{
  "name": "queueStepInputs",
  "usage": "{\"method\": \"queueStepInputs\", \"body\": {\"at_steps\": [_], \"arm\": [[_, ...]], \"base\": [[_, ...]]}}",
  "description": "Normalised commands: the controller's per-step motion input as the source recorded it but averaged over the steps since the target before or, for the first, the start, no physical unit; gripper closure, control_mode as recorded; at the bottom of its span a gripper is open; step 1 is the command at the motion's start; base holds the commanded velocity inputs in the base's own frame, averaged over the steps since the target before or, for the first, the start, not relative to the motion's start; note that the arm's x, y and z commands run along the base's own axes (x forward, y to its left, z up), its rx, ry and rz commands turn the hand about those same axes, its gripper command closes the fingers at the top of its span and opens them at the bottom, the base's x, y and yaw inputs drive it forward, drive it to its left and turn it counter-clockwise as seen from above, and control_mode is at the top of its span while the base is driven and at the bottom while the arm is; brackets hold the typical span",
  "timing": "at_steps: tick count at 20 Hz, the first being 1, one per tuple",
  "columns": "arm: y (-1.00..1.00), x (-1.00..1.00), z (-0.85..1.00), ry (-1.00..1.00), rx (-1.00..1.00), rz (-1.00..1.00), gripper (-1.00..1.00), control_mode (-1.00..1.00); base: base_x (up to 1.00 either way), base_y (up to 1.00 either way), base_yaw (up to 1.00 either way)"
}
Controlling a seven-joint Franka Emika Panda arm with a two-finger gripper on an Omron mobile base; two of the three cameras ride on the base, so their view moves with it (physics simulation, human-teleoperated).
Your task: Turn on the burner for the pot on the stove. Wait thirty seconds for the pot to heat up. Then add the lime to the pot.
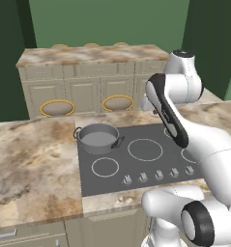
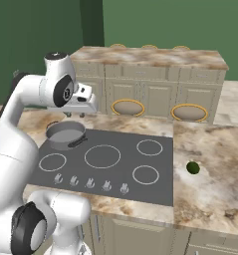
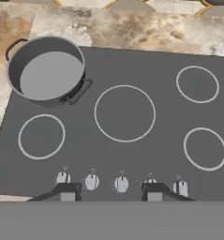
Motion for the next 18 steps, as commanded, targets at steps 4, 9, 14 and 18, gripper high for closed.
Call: {"method": "queueStepInputs", "body": {"at_steps": [4,9,14,18], "arm": [[0.01,-0.09,0.00,-0.01,0.00,0.00,-1.00,-1.00],[0.12,-0.16,-0.02,0.00,-0.02,0.03,-1.00,-1.00],[0.38,-0.41,0.00,-0.01,-0.01,0.04,-1.00,-1.00],[0.45,-0.40,-0.04,0.00,0.00,0.04,-1.00,-1.00]], "base": [[0.00,0.00,0.00],[0.00,0.00,0.00],[0.00,0.00,0.00],[0.00,0.00,0.00]]}}
